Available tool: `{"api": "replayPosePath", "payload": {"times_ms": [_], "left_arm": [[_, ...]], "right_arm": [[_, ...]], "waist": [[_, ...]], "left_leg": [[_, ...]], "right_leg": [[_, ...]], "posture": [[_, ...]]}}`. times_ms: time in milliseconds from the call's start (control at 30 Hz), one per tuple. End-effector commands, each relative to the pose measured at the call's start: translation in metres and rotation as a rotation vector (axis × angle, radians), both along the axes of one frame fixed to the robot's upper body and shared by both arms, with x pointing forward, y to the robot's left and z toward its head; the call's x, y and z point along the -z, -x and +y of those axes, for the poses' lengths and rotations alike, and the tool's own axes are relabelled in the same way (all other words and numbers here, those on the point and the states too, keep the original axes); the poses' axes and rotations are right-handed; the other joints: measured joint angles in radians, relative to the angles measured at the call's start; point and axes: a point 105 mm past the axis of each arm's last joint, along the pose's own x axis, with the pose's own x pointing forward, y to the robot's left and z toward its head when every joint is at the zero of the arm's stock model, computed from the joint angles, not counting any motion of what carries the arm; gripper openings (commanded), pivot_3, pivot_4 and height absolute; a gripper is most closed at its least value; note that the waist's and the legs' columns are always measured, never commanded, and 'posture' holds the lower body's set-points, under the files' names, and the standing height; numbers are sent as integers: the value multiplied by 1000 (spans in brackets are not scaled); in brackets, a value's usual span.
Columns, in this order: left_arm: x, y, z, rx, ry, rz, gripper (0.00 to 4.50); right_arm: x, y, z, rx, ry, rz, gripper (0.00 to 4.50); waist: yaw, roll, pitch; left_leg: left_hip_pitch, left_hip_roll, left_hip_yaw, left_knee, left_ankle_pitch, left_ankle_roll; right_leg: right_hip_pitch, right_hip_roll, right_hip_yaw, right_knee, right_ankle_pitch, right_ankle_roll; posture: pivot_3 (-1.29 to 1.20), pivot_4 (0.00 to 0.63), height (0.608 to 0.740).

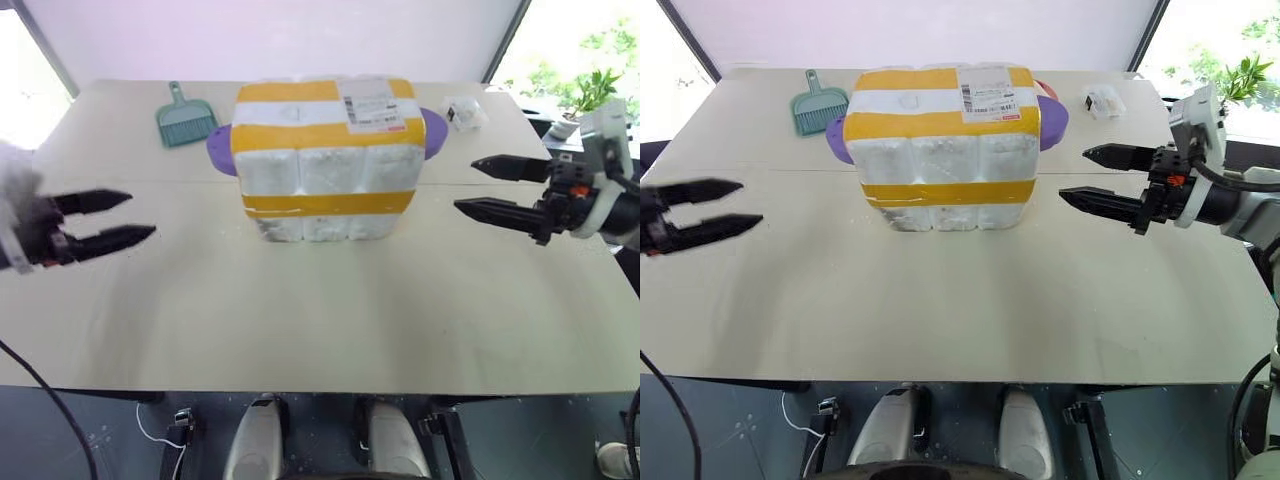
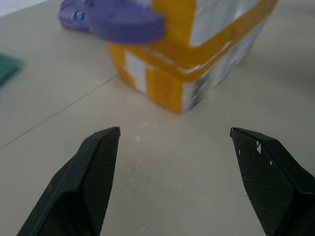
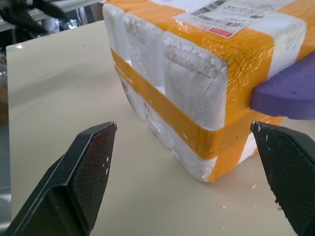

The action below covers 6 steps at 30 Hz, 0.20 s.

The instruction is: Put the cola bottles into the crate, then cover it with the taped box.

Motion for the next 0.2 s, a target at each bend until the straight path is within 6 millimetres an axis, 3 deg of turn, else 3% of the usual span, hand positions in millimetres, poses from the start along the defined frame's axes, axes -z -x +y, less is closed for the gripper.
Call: {"api": "replayPosePath", "payload": {"times_ms": [33, 200], "left_arm": [[-9, 14, -11, 116, 37, 65, 3728], [-3, 11, -11, 117, -29, 76, 3728]], "right_arm": [[-9, -1, 0, -9, 7, -41, 4500], [-4, -3, 0, -24, 25, -26, 4500]], "waist": [[-6, 1, 0], [-13, 1, 0]], "left_leg": [[0, 0, 0, -1, 0, 0], [0, 0, 0, -2, 0, 0]], "right_leg": [[0, 0, 0, 0, 0, 0], [-1, 1, 0, 0, 0, 0]], "posture": [[0, 150, 736], [0, 150, 736]]}}
